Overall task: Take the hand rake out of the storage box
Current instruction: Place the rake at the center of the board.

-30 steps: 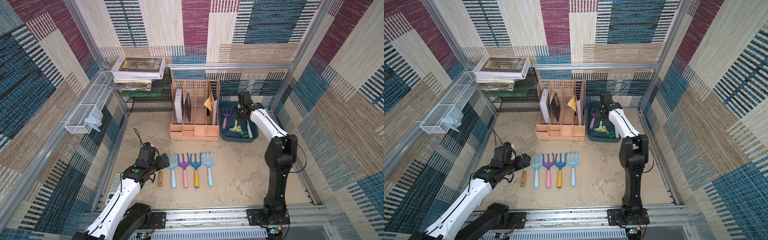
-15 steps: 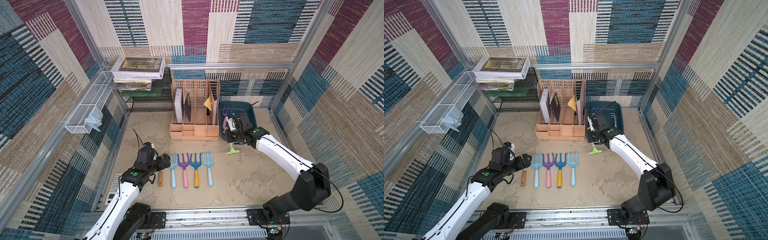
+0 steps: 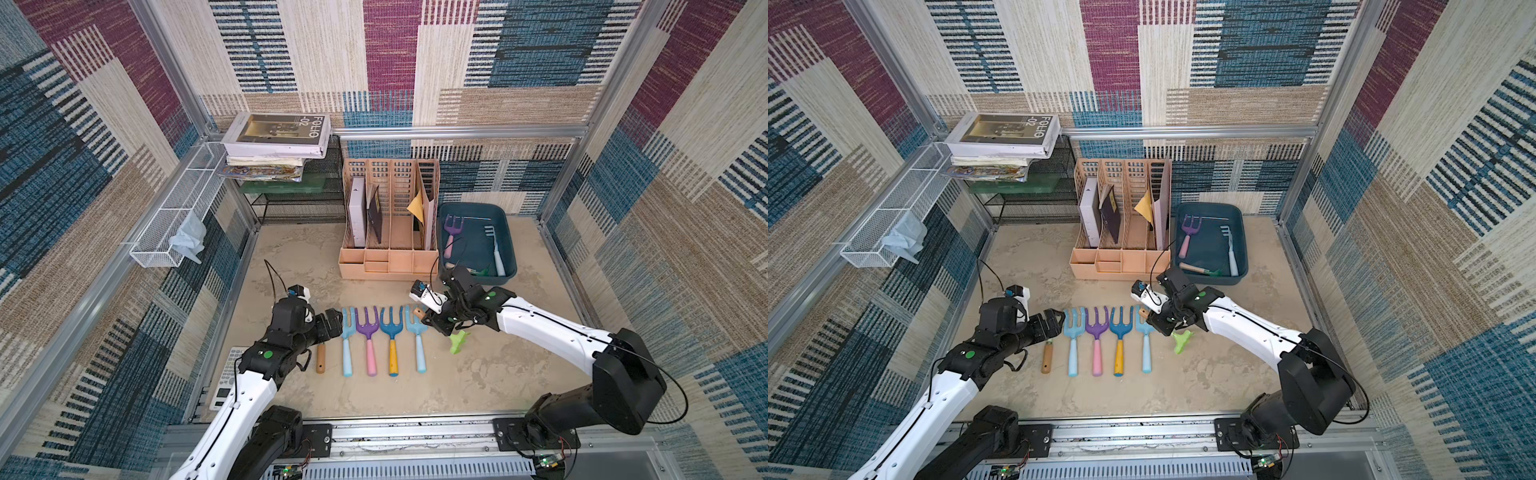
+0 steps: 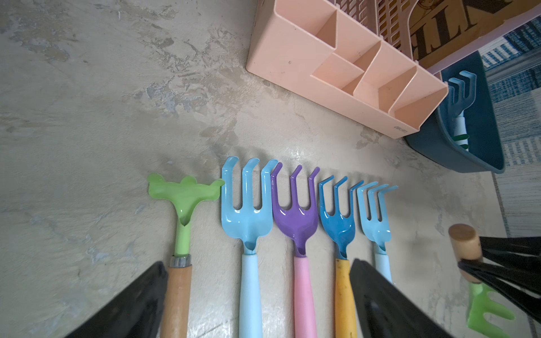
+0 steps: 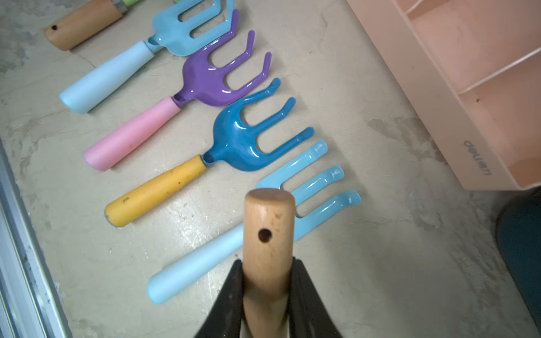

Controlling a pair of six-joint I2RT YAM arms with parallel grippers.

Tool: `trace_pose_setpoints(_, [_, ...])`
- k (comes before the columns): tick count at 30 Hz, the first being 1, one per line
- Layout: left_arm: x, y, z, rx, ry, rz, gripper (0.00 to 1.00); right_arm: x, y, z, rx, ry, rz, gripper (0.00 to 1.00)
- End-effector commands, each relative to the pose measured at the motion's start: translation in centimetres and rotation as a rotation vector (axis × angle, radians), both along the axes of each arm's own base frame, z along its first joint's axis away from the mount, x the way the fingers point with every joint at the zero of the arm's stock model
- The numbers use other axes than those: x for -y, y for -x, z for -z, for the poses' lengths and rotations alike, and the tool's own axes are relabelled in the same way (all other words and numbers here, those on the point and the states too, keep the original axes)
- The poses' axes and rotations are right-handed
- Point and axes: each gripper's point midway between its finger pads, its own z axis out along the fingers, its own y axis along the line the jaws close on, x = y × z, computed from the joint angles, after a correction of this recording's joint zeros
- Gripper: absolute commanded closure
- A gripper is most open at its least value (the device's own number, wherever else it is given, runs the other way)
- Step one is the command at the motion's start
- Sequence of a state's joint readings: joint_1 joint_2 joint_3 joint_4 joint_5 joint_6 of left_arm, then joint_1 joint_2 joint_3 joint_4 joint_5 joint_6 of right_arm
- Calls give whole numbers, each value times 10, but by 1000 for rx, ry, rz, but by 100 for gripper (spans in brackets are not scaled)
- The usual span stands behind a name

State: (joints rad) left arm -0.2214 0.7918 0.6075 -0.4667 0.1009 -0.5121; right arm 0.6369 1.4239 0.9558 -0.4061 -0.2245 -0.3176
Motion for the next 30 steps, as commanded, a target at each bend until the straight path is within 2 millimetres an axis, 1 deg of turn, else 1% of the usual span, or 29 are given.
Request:
trace_pose_setpoints(1, [3,-4,-4,29,7,19,1,15,8,10,15,16,-143,100])
trace_pose_setpoints(3, [6,-4,-6,32,16,28,1,29,1,22,-20,54,-102,100])
trace_pose_setpoints(4, [9,-4,-8,42,26,42,1,31,-1,27,-45,58,-97,100])
trace_pose_setpoints(6, [15,-3,-13,70,49,75,1,34,3,43,-114,57,-148,100])
trace_pose_setpoints(9, [26,-1,-20,113,61,129,1,41,4,65,-214,90,-129,100])
trace_pose_setpoints(11, [33,1,-24,130,56,160,1,45,5,76,-242,109,-115,100])
trace_pose_setpoints(13, [41,2,-27,142,51,196,1,46,5,81,-259,114,-109,98])
trace_pose_setpoints(14, [46,2,-28,147,46,218,1,47,6,83,-269,118,-108,95])
trace_pose_setpoints(15, [52,2,-28,151,40,242,1,47,7,85,-276,124,-109,89])
trace_pose_setpoints(17, [63,3,-29,160,19,291,1,49,7,88,-284,137,-102,81])
trace_pose_setpoints(18, [70,4,-30,164,2,319,1,50,6,89,-286,143,-95,70])
trace_pose_setpoints(19, [76,5,-30,168,-15,343,1,50,6,89,-286,148,-91,67])
trace_pose_setpoints(20, [82,5,-29,167,-38,366,1,49,6,87,-285,139,-90,66])
trace_pose_setpoints(21, [88,4,-27,157,-59,386,1,47,6,85,-290,130,-90,61])
trace_pose_setpoints(22, [92,4,-26,145,-75,402,1,46,6,83,-296,119,-88,52])
trace_pose_setpoints(24, [103,3,-23,121,-107,447,1,43,5,75,-287,103,-87,26])
trace_pose_setpoints(25, [111,3,-23,119,-117,477,1,42,3,69,-271,92,-82,3])
trace_pose_setpoints(27, [126,4,-24,133,-143,544,1,41,-3,53,-225,59,-46,4])
trace_pose_setpoints(29, [145,5,-27,171,-181,634,1,47,-19,26,-161,-13,50,4])
trace_pose_setpoints(30, [153,6,-28,189,-197,674,1,55,-29,11,-128,-56,127,4])
